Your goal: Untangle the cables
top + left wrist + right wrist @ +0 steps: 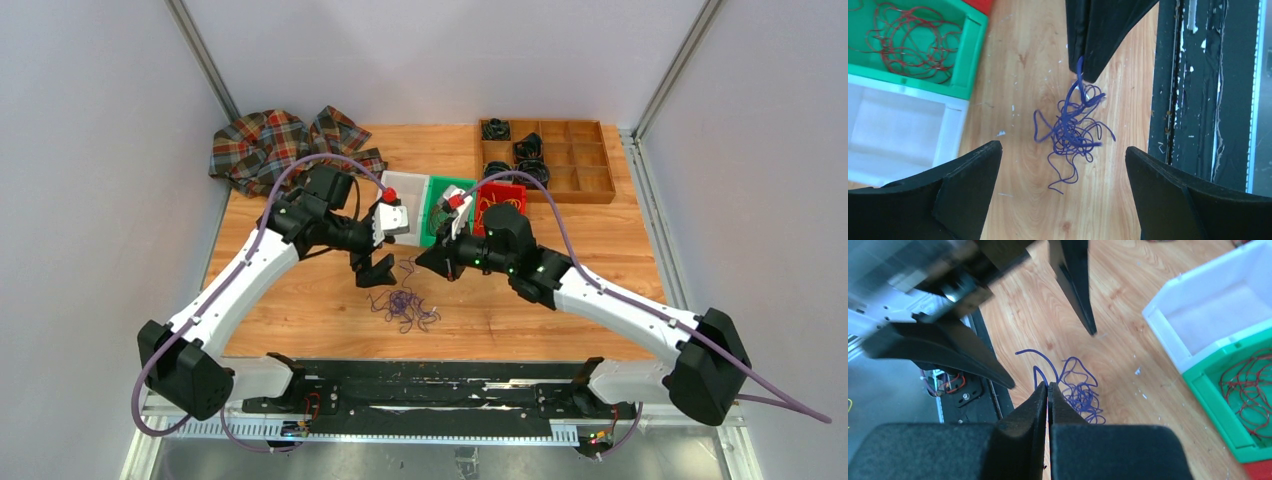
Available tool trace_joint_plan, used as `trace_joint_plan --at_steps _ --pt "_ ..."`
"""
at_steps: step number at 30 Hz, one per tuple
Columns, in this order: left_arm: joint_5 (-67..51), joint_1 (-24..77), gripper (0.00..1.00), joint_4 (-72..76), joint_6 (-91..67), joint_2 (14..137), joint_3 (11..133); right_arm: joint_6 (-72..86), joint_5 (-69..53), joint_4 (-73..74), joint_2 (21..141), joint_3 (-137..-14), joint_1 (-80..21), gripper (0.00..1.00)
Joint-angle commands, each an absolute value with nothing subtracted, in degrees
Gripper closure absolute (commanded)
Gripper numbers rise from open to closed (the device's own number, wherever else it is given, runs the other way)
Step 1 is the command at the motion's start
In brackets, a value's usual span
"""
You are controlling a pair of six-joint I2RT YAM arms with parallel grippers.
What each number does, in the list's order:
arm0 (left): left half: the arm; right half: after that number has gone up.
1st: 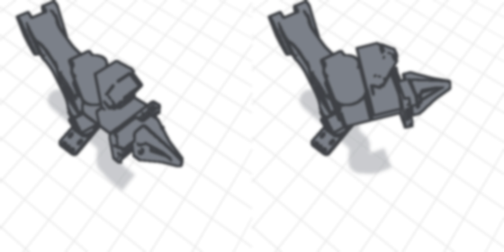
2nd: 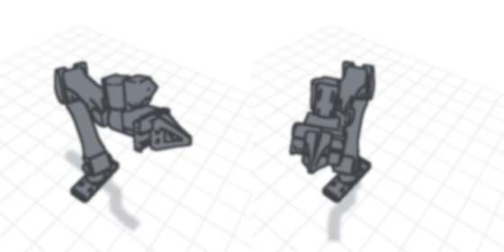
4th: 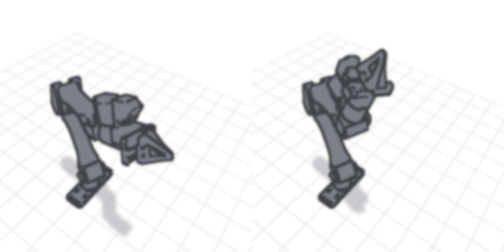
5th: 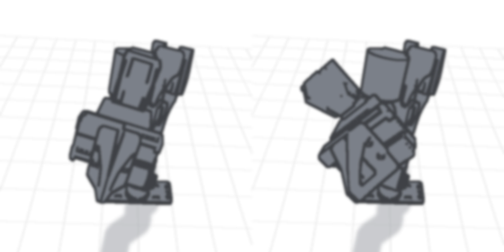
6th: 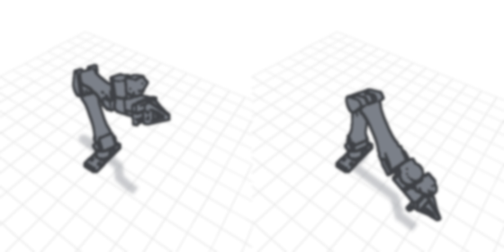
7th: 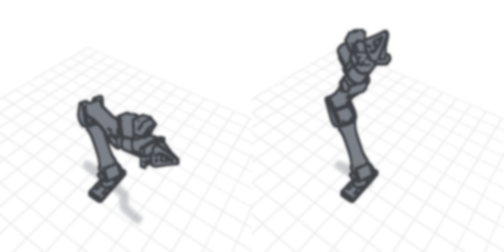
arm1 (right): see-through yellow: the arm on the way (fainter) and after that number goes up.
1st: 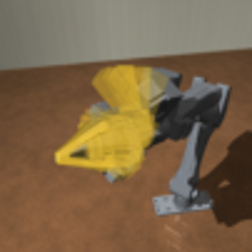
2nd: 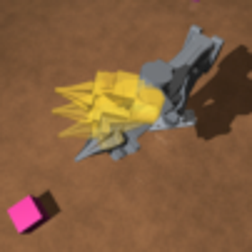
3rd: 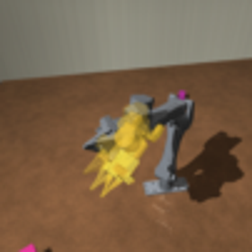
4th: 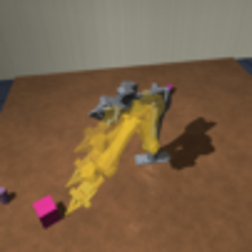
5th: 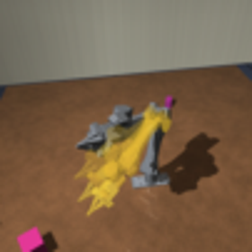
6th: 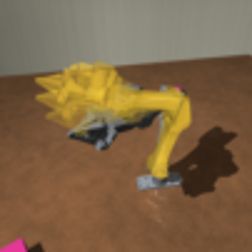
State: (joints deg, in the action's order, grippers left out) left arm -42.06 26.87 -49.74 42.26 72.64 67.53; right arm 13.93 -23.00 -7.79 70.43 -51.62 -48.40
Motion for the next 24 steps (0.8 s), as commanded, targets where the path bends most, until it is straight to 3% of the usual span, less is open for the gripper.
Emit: trace_joint_plan --at_steps 1,7,9,16,20,24 --pt "-43.64 27.60 0.02 -49.98 48.13 76.04 65.99 13.95 -25.61 -6.23 68.20 -53.17 -48.98 0.99" --pt "-51.56 27.60 0.05 -48.38 48.78 77.06 66.35 16.51 -27.09 -8.54 66.54 -52.43 -48.96 0.99" --pt "-53.41 27.60 0.10 -48.34 47.00 77.29 67.49 17.30 -27.18 -9.61 66.02 -52.39 -48.96 0.99" --pt "-54.63 27.60 0.53 -48.34 44.33 75.60 67.96 19.54 -27.28 -12.61 64.89 -51.46 -48.96 0.99" --pt "-52.90 27.60 0.96 -48.34 42.09 74.12 69.48 19.93 -26.76 -13.14 64.26 -50.45 -48.96 0.99" --pt "-51.20 27.60 0.99 -48.26 36.97 72.79 72.78 20.00 -26.16 -13.25 63.20 -49.27 -49.00 0.95"
